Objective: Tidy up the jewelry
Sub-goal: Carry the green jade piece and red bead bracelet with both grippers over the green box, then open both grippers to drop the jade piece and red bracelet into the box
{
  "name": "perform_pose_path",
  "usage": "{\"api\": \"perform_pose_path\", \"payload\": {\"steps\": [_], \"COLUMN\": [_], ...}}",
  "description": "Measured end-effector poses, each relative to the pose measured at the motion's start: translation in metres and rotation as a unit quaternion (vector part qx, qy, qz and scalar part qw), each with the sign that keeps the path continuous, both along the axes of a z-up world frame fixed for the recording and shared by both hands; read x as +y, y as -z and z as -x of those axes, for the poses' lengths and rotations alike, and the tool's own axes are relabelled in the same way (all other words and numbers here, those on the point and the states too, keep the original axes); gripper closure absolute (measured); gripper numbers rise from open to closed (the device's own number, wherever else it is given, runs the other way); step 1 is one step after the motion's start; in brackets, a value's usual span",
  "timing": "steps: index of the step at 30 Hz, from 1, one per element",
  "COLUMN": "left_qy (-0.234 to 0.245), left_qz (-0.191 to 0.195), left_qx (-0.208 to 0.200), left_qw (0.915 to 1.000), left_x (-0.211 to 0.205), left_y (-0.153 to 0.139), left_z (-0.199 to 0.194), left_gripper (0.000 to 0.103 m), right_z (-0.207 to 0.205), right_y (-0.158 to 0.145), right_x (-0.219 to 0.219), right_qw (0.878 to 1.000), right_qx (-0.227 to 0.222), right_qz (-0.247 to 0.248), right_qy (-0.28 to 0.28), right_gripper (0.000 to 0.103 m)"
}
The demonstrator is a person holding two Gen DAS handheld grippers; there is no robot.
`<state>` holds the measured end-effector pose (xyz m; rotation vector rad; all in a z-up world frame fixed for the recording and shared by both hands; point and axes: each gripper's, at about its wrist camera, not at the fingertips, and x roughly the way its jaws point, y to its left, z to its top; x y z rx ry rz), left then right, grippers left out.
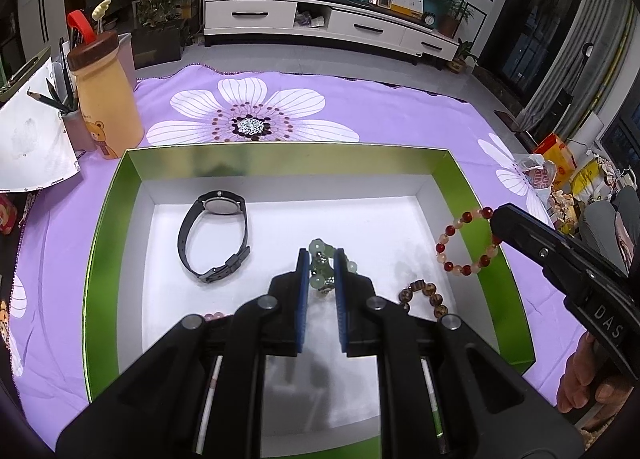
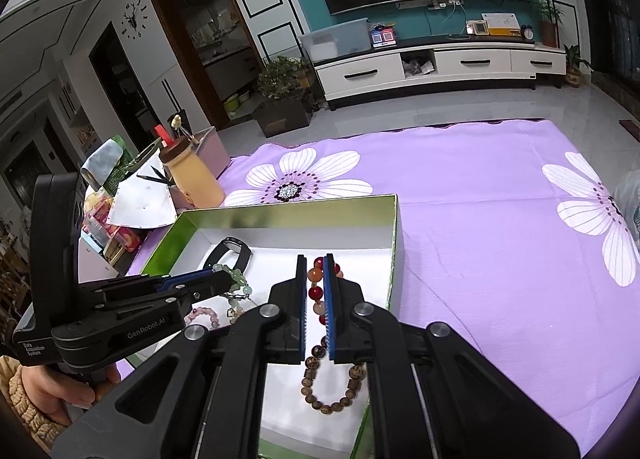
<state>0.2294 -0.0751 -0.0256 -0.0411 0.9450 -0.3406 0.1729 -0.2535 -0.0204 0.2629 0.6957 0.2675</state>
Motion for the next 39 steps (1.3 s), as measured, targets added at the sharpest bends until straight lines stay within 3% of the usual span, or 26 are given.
{"api": "perform_pose_path", "payload": {"steps": [23,25,33,35,37,39], "left_qy": [-0.007,-0.008,-0.014,-0.014,-0.015,-0.016], "left_qz": [-0.005,-0.005,0.0,0.001,0.001,0.002], "left_qx": [-0.007,-0.008,-0.018,-0.021,-0.025,-0.03], "left_qw": [0.9999,0.9999,0.9997,0.9997,0.9996,0.9994], "left_x": [-0.001,-0.002,0.002,0.002,0.003,0.004], "left_y": [-0.004,-0.005,-0.015,-0.019,-0.023,-0.027], "left_z": [-0.003,-0.002,0.004,0.007,0.011,0.015], "left_gripper": [0.091,0.089,0.056,0.054,0.044,0.039], "right_z": [-0.001,0.0,0.011,0.017,0.022,0.028], "right_y": [-0.001,-0.002,-0.007,-0.008,-0.01,-0.011], "right_x": [0.001,0.001,-0.007,-0.01,-0.012,-0.015], "right_qw": [1.0,1.0,1.0,1.0,0.999,0.999], "right_qx": [0.001,0.0,-0.006,-0.007,-0.008,-0.011], "right_qz": [0.019,0.02,0.009,0.005,0.001,-0.002], "right_qy": [0.006,0.008,0.021,0.027,0.031,0.037], "right_gripper": [0.095,0.089,0.081,0.073,0.071,0.062]}}
